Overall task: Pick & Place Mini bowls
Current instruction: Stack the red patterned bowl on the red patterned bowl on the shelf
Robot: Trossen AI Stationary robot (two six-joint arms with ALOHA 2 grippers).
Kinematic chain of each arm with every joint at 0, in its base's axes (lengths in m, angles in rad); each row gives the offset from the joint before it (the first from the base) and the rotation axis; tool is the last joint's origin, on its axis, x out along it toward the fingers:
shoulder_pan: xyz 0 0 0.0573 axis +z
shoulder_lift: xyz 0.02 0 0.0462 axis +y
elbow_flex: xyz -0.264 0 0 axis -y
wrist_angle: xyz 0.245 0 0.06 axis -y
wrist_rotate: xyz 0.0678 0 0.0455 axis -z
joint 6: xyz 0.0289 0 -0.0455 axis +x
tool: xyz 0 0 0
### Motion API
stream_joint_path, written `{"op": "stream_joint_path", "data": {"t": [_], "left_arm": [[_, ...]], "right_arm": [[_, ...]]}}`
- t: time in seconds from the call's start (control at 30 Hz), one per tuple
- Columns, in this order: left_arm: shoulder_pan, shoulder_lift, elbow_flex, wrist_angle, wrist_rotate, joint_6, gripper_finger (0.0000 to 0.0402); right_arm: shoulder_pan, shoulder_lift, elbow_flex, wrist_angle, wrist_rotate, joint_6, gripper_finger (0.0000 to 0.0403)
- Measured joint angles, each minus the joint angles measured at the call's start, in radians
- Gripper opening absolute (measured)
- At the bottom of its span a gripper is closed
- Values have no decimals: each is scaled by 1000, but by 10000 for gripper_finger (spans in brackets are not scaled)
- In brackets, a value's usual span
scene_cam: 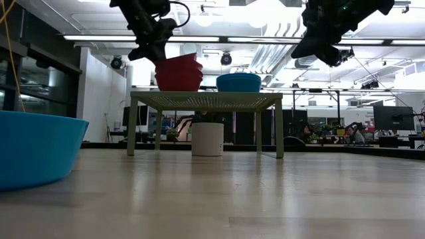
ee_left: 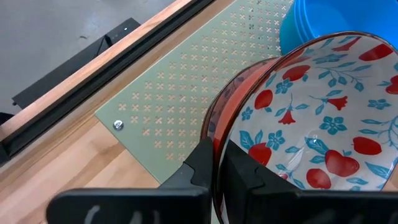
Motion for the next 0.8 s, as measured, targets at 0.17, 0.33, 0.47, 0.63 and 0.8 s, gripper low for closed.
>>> {"op": "stream_joint_path", "data": {"t": [0.17, 0.33, 0.47, 0.63, 0.8], "left_arm": [[0, 0, 0, 6, -2, -7, 11], [0, 0, 0, 8, -3, -15, 19], [0, 0, 0, 7, -3, -15, 27], [0, -1, 0, 10, -3, -16, 45], [-1, -2, 0, 15, -3, -12, 82]], "right_arm": [[0, 0, 0, 0, 0, 0, 0], [0, 0, 0, 0, 0, 0, 0], [0, 0, 0, 0, 0, 0, 0], [0, 0, 0, 0, 0, 0, 0], [0, 0, 0, -8, 0, 0, 0]]}}
